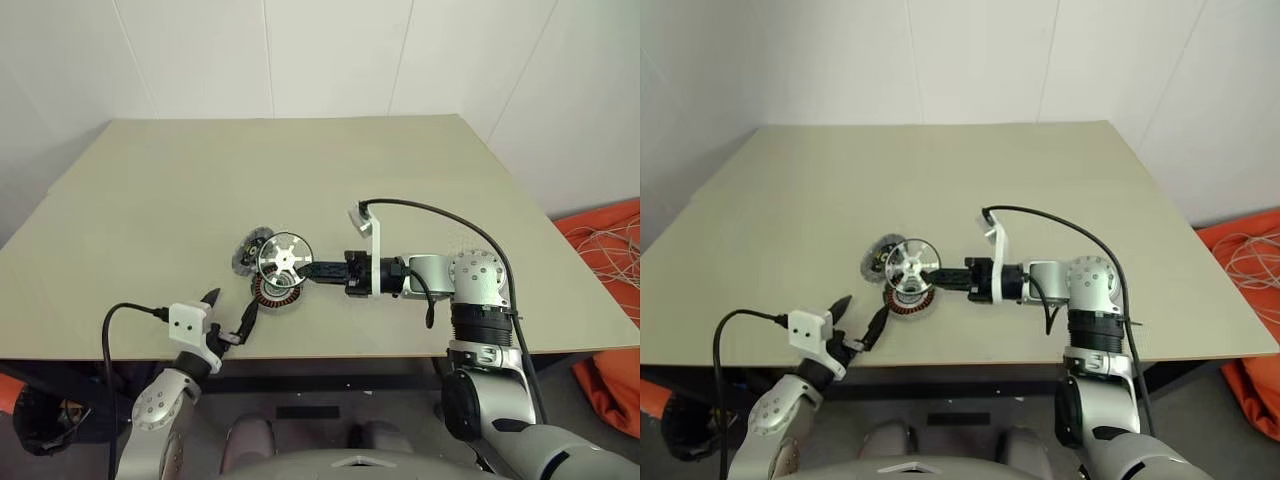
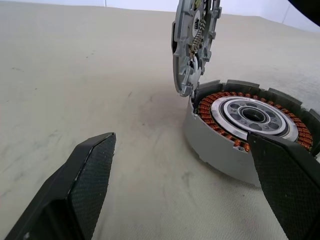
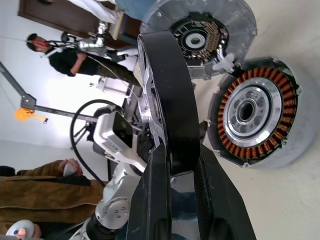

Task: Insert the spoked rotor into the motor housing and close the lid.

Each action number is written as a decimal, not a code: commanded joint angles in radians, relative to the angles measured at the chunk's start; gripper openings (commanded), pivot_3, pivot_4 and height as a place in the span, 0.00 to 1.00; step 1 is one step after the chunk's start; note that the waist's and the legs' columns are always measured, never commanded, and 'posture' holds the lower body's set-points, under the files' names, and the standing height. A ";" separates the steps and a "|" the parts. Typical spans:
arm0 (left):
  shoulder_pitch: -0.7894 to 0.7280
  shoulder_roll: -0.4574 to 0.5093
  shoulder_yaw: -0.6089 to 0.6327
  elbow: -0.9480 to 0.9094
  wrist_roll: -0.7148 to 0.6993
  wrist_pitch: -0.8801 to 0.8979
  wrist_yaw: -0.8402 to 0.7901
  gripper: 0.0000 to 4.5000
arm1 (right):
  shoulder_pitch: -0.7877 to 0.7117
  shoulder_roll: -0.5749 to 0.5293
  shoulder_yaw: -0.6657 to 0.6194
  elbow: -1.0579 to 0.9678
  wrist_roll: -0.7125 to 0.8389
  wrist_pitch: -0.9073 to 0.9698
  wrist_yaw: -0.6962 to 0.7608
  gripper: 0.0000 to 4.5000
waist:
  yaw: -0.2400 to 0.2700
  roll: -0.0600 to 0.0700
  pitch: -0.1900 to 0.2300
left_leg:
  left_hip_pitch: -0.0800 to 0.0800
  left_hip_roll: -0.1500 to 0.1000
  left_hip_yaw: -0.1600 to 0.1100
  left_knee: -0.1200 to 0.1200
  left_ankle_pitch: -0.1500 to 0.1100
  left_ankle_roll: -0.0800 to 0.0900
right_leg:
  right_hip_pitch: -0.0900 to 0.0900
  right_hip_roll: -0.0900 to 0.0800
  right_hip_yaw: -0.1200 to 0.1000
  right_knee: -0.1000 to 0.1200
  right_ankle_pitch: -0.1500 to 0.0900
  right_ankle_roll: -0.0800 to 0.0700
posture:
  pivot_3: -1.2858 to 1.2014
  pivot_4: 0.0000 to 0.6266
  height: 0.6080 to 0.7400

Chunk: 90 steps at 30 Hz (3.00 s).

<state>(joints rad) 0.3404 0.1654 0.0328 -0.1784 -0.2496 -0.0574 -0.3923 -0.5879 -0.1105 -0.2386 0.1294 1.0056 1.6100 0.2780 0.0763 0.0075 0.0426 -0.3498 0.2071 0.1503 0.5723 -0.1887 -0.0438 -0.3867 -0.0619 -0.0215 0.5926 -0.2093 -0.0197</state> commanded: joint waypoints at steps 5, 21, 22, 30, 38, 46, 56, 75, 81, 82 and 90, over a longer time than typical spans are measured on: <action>0.010 0.003 0.003 -0.022 0.006 -0.042 -0.001 1.00 | -0.001 0.006 0.021 0.070 0.098 0.004 -0.112 0.07 | 0.000 0.000 0.000 | -0.001 0.000 0.000 0.000 0.000 0.000 | 0.000 0.000 0.000 -0.001 0.000 0.000 | 0.52 0.00 1.00; 0.035 0.001 0.037 -0.086 -0.104 -0.032 -0.046 1.00 | -0.054 0.076 -0.022 0.167 0.132 0.004 -0.210 0.07 | -0.002 0.000 0.000 | -0.002 0.000 0.000 -0.001 0.000 -0.001 | -0.002 0.001 0.000 -0.001 0.000 0.000 | 0.52 0.00 1.00; 0.039 0.007 0.036 -0.089 -0.104 -0.030 -0.052 1.00 | -0.054 0.076 -0.020 0.168 0.135 0.004 -0.211 0.07 | -0.002 0.000 0.000 | -0.002 0.000 0.000 -0.001 0.000 -0.001 | -0.002 0.001 0.000 -0.001 0.000 0.000 | 0.52 0.00 1.00; 0.090 0.039 0.008 -0.152 -0.150 0.014 -0.105 1.00 | -0.054 0.097 -0.033 0.186 0.115 0.004 -0.219 0.07 | -0.004 0.000 0.000 | -0.002 0.000 0.000 -0.002 0.001 -0.002 | -0.003 0.001 0.000 -0.002 0.000 0.000 | 0.52 0.00 1.00; 0.104 0.057 -0.001 -0.228 -0.178 0.085 -0.106 1.00 | -0.079 0.137 -0.068 0.217 0.042 0.003 -0.212 0.07 | -0.005 0.000 0.000 | -0.002 0.000 0.001 -0.003 0.001 -0.003 | -0.003 0.002 0.000 -0.001 0.000 0.000 | 0.52 0.00 1.00; 0.128 0.063 0.014 -0.241 -0.199 0.095 -0.127 1.00 | -0.081 0.152 -0.082 0.238 -0.043 -0.018 -0.176 0.07 | -0.005 0.000 0.000 | -0.002 0.000 0.001 -0.003 0.004 -0.006 | -0.004 0.003 0.000 -0.001 0.000 0.000 | 0.52 0.00 1.00; 0.182 0.080 0.032 -0.304 -0.226 0.101 -0.140 1.00 | -0.072 0.145 -0.096 0.235 -0.109 -0.021 -0.126 0.07 | -0.004 -0.001 0.000 | -0.002 0.000 0.001 -0.006 0.005 -0.008 | -0.004 0.003 0.000 -0.002 0.000 0.000 | 0.52 0.00 1.00; 0.106 0.102 0.042 -0.329 -0.261 0.206 -0.100 1.00 | -0.091 0.123 -0.137 0.181 -0.144 0.003 -0.064 0.71 | -0.004 -0.001 0.000 | 0.001 0.000 0.000 -0.006 0.005 -0.009 | -0.002 0.004 0.000 -0.001 0.000 0.000 | 0.52 0.00 1.00; 0.121 0.085 0.017 -0.327 -0.240 0.189 -0.103 1.00 | -0.083 0.077 -0.127 0.165 -0.126 0.004 -0.049 0.71 | -0.004 -0.001 0.000 | 0.000 0.000 0.000 -0.006 0.006 -0.011 | -0.002 0.004 0.000 -0.001 0.000 0.000 | 0.52 0.00 1.00; 0.124 0.083 0.014 -0.329 -0.238 0.187 -0.103 1.00 | -0.079 0.065 -0.121 0.165 -0.125 0.004 -0.044 0.71 | -0.004 -0.001 0.000 | 0.000 0.000 0.000 -0.007 0.006 -0.011 | -0.003 0.004 0.000 -0.001 0.000 0.000 | 0.52 0.00 1.00; 0.126 0.086 0.020 -0.322 -0.242 0.181 -0.110 1.00 | -0.063 0.032 -0.090 0.069 -0.094 0.001 0.003 0.57 | -0.004 -0.001 0.000 | 0.000 0.000 0.000 -0.007 0.006 -0.011 | -0.003 0.004 0.000 -0.001 0.000 0.000 | 0.52 0.00 1.00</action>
<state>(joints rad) 0.4725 0.2492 0.0428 -0.4833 -0.4885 0.1485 -0.4933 -0.6419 -0.0877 -0.3328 0.2851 0.8699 1.6100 0.2502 0.0728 0.0070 0.0426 -0.3495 0.2070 0.1506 0.5652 -0.1823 -0.0547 -0.3897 -0.0578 -0.0214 0.5912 -0.2094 -0.0197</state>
